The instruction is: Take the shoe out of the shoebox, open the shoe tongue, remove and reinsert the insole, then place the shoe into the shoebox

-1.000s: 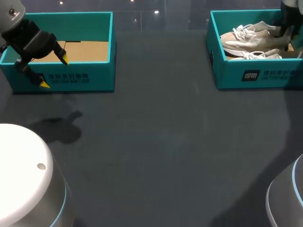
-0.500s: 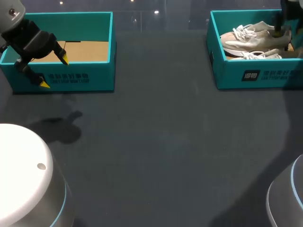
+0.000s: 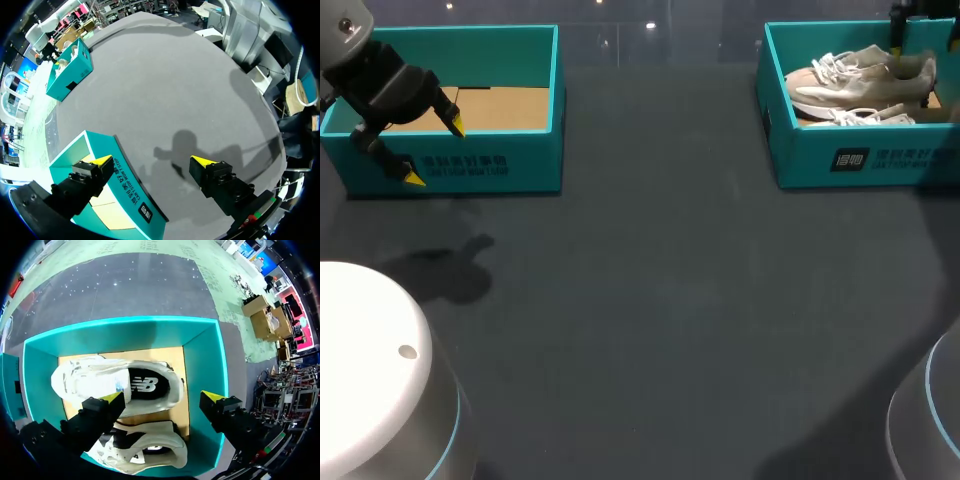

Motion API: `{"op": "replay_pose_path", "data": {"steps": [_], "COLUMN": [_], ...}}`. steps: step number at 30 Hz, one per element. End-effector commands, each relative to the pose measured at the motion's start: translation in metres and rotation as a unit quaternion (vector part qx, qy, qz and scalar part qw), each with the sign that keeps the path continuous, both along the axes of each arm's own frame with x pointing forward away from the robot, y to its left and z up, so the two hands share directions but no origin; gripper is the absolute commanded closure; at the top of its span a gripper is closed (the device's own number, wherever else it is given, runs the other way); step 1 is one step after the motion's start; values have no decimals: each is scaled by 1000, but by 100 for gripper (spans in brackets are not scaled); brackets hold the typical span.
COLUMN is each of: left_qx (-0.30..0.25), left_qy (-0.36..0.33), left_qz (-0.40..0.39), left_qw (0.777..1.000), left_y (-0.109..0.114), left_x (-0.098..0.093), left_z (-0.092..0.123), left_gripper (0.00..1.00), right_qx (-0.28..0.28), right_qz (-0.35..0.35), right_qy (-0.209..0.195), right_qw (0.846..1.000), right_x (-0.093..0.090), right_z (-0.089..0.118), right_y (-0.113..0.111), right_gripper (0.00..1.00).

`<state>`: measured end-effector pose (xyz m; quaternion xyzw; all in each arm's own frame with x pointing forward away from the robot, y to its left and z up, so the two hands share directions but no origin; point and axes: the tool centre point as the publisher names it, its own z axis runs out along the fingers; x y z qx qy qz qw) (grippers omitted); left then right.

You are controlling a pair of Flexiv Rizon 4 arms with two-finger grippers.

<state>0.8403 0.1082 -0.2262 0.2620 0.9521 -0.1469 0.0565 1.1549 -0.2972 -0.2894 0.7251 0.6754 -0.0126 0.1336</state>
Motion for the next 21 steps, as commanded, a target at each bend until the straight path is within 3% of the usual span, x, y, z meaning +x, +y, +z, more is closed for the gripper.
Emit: {"op": "replay_pose_path", "data": {"steps": [1,21], "left_qx": [1,1], "left_qy": [-1,-1], "left_qz": [0,0], "left_qw": [1000,1000], "left_y": [0,0], "left_x": [-1,-1], "left_z": [0,0], "left_gripper": [0,0], "right_qx": [-9,11], "right_qz": [6,49], "right_qy": [-18,0], "right_qw": [1000,999], "right_x": [-35,-120], "right_z": [27,54], "right_y": [20,75], "right_gripper": [0,0]}}
